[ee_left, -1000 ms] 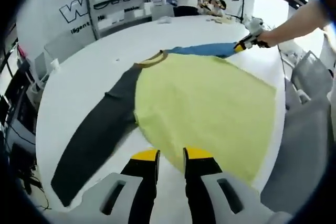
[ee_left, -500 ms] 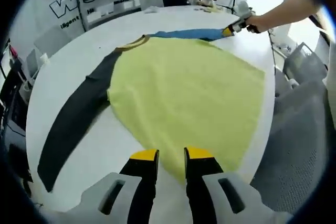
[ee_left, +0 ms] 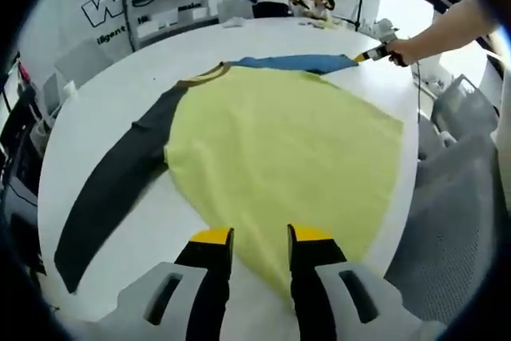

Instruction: Fold the garment on the visible template until the final outline fits inside the template.

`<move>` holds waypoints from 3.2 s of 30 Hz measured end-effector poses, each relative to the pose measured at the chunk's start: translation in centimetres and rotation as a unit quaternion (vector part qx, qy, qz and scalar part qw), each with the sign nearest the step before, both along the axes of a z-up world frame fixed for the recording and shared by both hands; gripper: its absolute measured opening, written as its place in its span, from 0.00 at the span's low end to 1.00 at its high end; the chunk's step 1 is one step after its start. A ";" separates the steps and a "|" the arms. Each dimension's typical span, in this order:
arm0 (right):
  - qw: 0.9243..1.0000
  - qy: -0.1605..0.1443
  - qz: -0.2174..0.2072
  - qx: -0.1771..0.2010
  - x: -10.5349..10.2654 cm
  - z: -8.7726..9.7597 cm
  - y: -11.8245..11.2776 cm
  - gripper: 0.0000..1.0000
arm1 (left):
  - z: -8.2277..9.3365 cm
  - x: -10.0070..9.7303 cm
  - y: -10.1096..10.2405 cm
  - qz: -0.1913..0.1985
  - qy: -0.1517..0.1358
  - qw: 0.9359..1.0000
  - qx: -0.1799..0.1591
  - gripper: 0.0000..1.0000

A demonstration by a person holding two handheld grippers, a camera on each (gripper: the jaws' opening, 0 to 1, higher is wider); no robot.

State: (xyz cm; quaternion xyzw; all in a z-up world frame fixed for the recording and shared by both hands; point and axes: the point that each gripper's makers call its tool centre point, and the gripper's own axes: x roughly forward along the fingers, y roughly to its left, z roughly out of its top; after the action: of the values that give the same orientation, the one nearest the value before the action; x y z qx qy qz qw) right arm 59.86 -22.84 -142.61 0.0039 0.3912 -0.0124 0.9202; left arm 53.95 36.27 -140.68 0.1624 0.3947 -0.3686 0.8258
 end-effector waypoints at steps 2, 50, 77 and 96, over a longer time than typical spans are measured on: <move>1.000 0.005 -0.011 0.004 -0.5 -0.3 -0.4 0.19 | 0.1 0.0 -0.1 0.001 0.000 1.000 -0.001 0.31; 0.993 -0.046 -0.107 0.033 0.8 2.0 -1.1 0.00 | 0.6 -0.4 0.2 0.017 -0.009 1.000 -0.010 0.27; 0.991 -0.134 0.020 0.003 4.0 11.0 5.0 0.00 | 1.3 -0.5 1.0 0.024 -0.020 0.999 -0.019 0.27; 0.969 -0.183 0.164 0.016 8.9 15.0 18.8 0.00 | 2.5 -1.0 2.7 0.046 -0.034 0.997 -0.045 0.34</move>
State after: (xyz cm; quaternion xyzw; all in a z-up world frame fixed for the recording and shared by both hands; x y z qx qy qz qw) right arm 68.79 -4.00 -127.62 -0.0430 0.2116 0.1458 0.9655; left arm 52.99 39.00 -138.20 0.1196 0.3561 -0.3420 0.8614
